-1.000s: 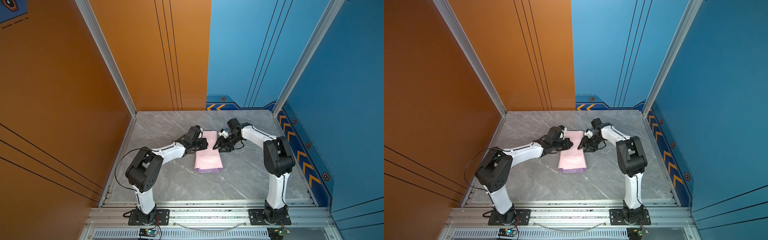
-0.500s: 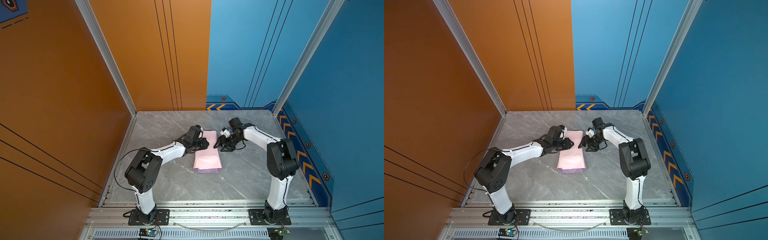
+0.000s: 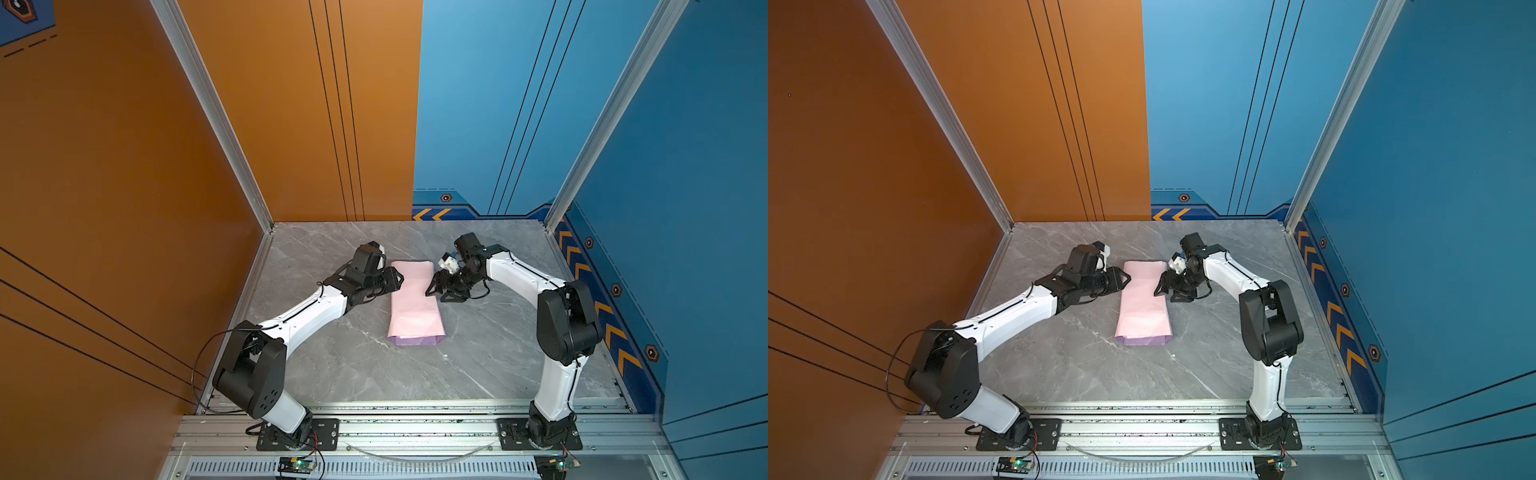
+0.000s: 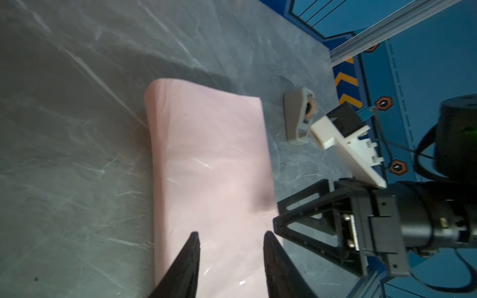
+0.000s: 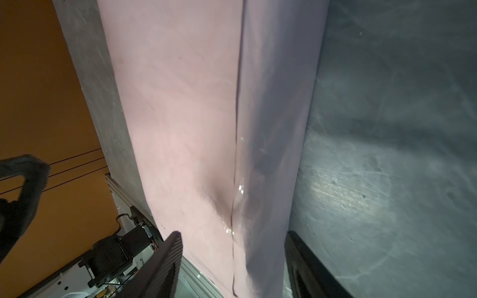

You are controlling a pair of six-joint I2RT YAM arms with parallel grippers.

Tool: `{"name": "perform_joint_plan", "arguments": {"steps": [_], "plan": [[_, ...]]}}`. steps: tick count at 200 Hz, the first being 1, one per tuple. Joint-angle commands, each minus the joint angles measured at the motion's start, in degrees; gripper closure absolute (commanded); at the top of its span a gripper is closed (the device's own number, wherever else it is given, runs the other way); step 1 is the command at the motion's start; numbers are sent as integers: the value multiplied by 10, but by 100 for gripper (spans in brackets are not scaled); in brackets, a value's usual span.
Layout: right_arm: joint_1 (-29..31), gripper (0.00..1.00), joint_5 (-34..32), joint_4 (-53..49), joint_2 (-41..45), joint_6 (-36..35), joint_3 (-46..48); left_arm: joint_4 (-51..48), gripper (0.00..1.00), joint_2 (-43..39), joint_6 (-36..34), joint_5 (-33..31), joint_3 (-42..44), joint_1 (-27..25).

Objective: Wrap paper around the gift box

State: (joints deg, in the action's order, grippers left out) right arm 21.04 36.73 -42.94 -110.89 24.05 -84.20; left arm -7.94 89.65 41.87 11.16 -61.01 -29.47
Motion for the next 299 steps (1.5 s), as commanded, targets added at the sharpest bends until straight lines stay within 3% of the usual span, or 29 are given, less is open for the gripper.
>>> {"name": "perform_joint_plan", "arguments": {"steps": [1,37,72,117,151,191,214,253,299], "plan": [[4,36,-6,-5,-17,0,-16,11,60,28,25,13,39,-1],[8,43,-5,15,-34,10,-22,49,67,61,33,22,41,-7],[7,46,-4,35,-49,21,-43,70,67,81,36,24,28,-13],[-18,35,-33,35,-8,13,-46,24,58,58,-20,-22,-15,-11],[-50,35,-65,61,93,-11,41,-23,48,19,-161,-41,-48,-20],[-77,36,-47,175,204,4,214,-88,35,28,-490,-34,-85,-90],[-74,37,-54,224,252,-8,286,-117,30,54,-632,-48,-96,-125],[-51,35,-73,285,310,-37,366,-122,28,98,-692,-90,-116,-135],[-28,35,-76,318,296,-55,388,-107,27,130,-714,-151,-120,-146]]}}
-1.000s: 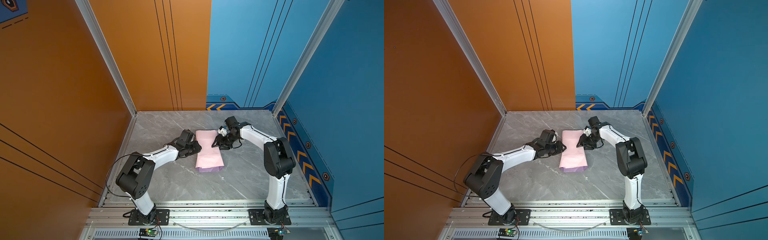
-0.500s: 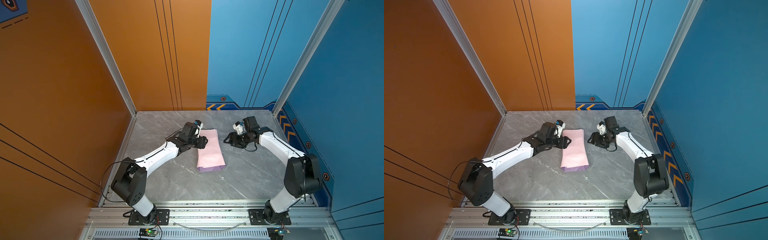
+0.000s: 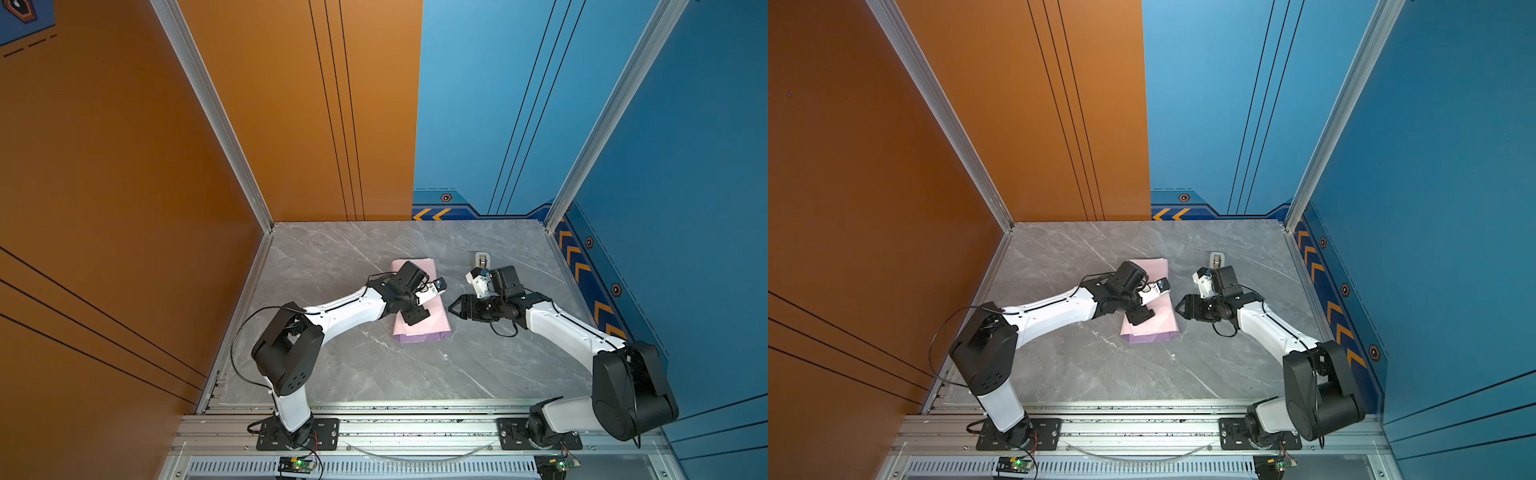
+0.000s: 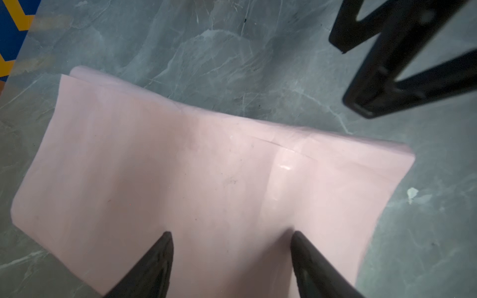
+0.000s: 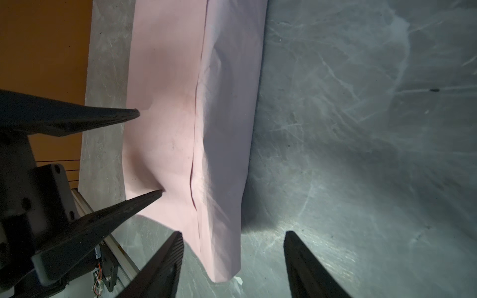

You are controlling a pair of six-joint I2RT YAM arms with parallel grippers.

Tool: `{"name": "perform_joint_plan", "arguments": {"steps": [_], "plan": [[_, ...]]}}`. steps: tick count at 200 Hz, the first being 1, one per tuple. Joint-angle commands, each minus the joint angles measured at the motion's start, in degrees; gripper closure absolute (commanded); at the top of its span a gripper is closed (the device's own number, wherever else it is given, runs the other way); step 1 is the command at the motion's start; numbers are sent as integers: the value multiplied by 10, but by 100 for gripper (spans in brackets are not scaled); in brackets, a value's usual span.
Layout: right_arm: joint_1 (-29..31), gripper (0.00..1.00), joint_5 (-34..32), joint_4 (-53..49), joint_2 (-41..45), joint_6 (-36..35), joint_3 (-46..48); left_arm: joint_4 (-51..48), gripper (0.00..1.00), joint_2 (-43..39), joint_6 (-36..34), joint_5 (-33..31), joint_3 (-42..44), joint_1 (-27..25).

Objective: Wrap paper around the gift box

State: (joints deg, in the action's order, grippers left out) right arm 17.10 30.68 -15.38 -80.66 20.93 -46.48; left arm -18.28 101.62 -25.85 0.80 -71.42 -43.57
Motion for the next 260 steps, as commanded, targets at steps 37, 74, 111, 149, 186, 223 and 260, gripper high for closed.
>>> {"name": "perform_joint_plan", "arguments": {"steps": [37,74,111,149,186,223,260], "plan": [[30,35,-28,65,-26,-40,12,28,28,11,-39,-69,-2,-9],[43,36,-46,80,-51,-59,1,49,31,15,-48,-70,15,-12],[53,37,-72,112,-85,-67,-7,51,37,23,-49,-65,23,-14],[64,41,-86,150,-133,-71,-22,55,39,25,-51,-61,31,-15],[77,47,-99,192,-163,-71,-25,70,41,20,-43,-50,44,-16],[88,60,-113,228,-179,-71,-16,80,41,18,-38,-45,47,-17],[95,79,-131,254,-187,-65,-7,100,38,3,-23,-46,45,-17]]}}
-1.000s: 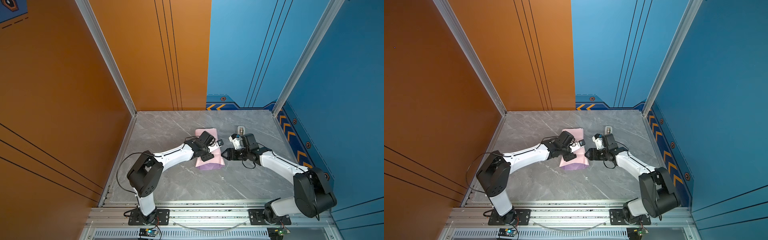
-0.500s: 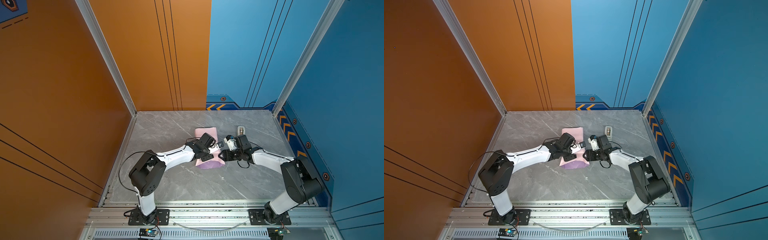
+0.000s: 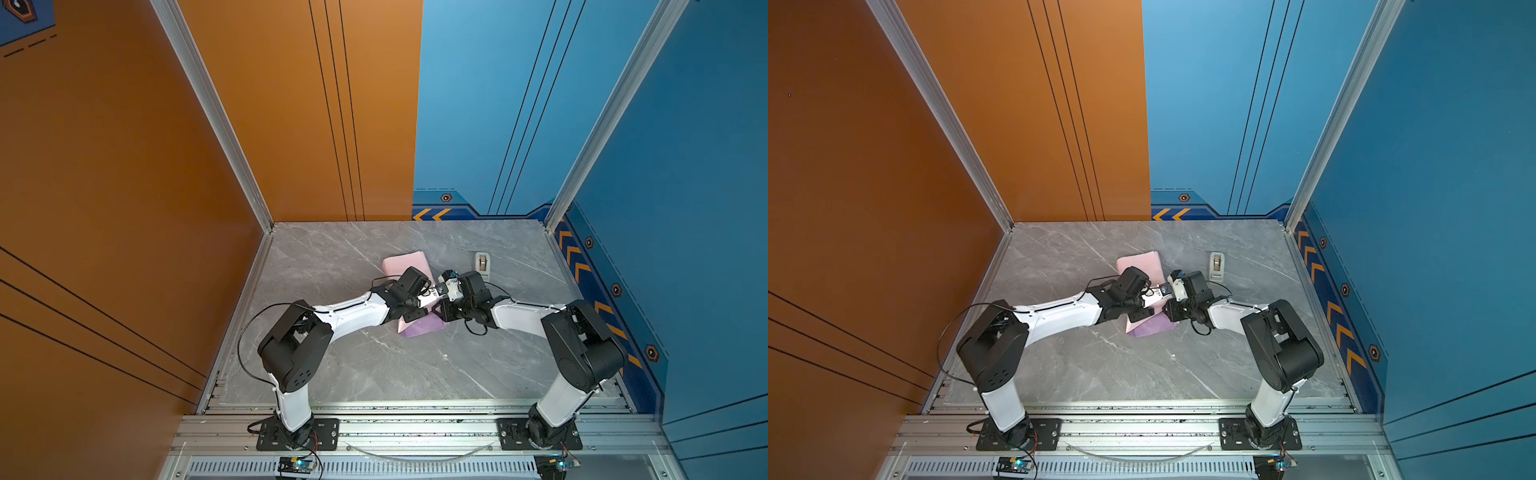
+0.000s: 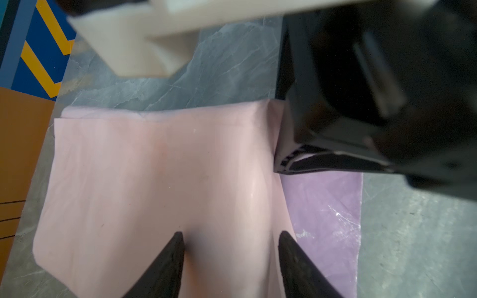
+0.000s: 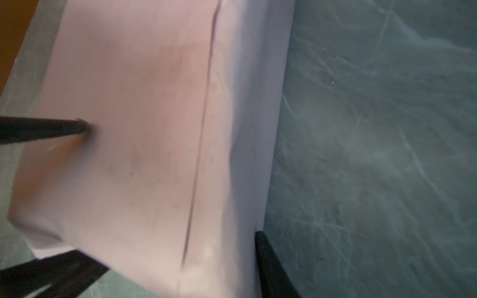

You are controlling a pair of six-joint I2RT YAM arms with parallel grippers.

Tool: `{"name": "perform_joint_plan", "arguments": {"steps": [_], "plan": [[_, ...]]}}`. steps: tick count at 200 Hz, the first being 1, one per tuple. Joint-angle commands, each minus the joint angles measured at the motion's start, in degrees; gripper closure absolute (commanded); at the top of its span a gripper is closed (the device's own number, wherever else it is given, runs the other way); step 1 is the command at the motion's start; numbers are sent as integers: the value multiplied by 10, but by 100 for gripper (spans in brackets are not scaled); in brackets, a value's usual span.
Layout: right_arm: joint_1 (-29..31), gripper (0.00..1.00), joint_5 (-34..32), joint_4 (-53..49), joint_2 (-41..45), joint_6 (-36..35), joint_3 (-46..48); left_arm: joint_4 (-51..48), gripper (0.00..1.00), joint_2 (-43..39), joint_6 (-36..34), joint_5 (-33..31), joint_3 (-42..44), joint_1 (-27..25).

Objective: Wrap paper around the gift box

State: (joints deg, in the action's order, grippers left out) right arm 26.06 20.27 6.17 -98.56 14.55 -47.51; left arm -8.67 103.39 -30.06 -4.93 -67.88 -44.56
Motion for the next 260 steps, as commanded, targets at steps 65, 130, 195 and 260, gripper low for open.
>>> {"name": "perform_joint_plan", "arguments": {"steps": [65,130,195,260], "plan": [[7,92,-38,53,-8,-1,20,21,22,-63,37,8,6,12],[10,96,-40,56,1,-2,31,-1,22,-20,11,-14,4,16],[1,63,-52,-35,73,-19,46,19,39,-2,-4,-45,20,12],[-12,49,-32,-54,106,-41,50,29,50,3,-11,-39,30,10]]}}
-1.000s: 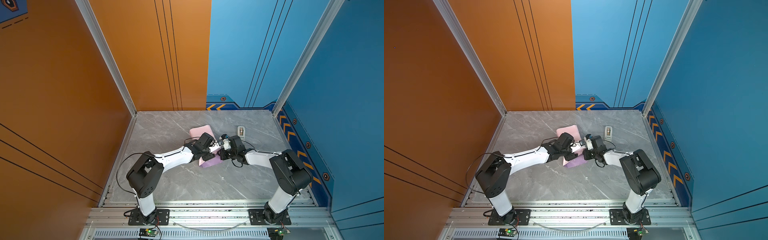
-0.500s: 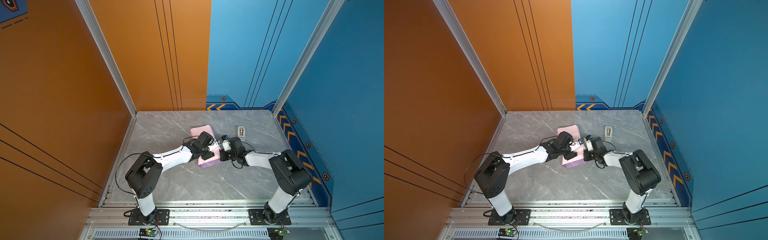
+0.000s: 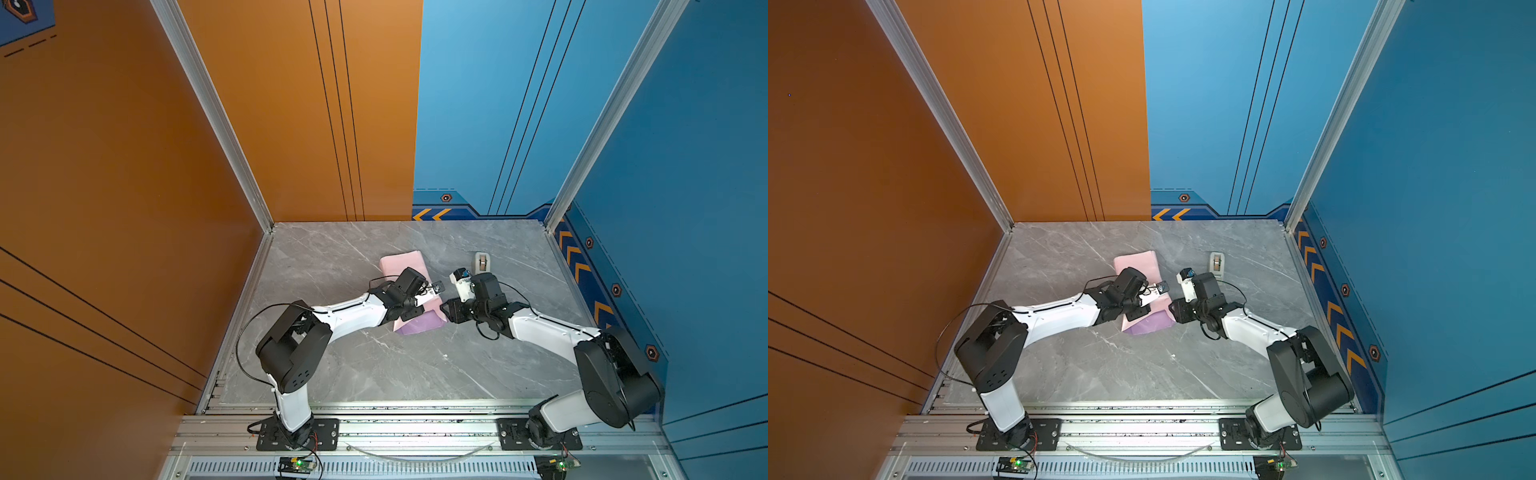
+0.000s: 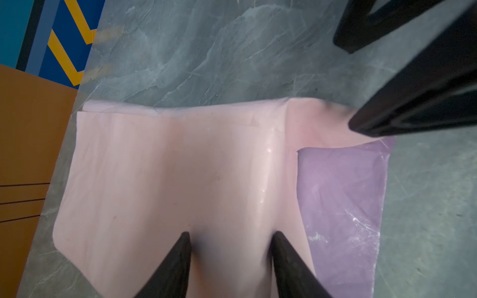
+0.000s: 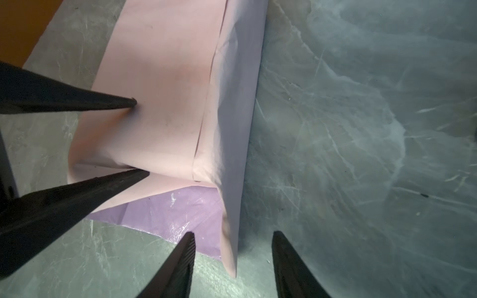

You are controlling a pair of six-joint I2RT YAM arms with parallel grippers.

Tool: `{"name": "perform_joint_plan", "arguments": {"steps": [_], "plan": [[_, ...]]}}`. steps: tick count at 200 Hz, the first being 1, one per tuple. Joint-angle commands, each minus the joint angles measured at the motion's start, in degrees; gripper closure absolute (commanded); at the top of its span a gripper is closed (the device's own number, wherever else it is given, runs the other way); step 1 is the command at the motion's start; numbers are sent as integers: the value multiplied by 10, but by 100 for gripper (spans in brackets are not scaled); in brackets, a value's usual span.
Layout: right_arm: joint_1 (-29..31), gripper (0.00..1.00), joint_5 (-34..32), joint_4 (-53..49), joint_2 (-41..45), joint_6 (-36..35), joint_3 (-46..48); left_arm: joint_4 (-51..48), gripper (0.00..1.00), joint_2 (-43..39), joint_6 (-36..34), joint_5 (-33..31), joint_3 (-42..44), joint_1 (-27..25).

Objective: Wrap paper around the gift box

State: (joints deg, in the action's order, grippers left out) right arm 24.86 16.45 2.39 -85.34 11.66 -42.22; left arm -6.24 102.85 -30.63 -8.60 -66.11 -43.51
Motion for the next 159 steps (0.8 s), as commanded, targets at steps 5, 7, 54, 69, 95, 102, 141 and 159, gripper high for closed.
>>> {"name": "perform_joint_plan", "arguments": {"steps": [5,7,54,69,95,102,141,159], "plan": [[1,49,4,-11,-36,-11,-8,5,50,8,-5,-1,14,-1],[2,49,3,-8,-39,-11,-10,7,50,8,-4,-1,14,-1],[8,50,-1,55,-109,-15,-48,14,52,4,0,9,22,-2],[8,51,6,75,-125,-15,-56,15,52,3,1,14,25,-3],[12,52,10,85,-148,-13,-71,15,54,4,3,15,25,-4],[12,53,10,87,-152,-13,-73,15,54,4,4,15,25,-4],[15,73,-8,100,-169,-5,-76,19,54,4,8,18,24,-6],[17,83,-23,109,-170,0,-69,23,54,4,13,19,23,-6]]}}
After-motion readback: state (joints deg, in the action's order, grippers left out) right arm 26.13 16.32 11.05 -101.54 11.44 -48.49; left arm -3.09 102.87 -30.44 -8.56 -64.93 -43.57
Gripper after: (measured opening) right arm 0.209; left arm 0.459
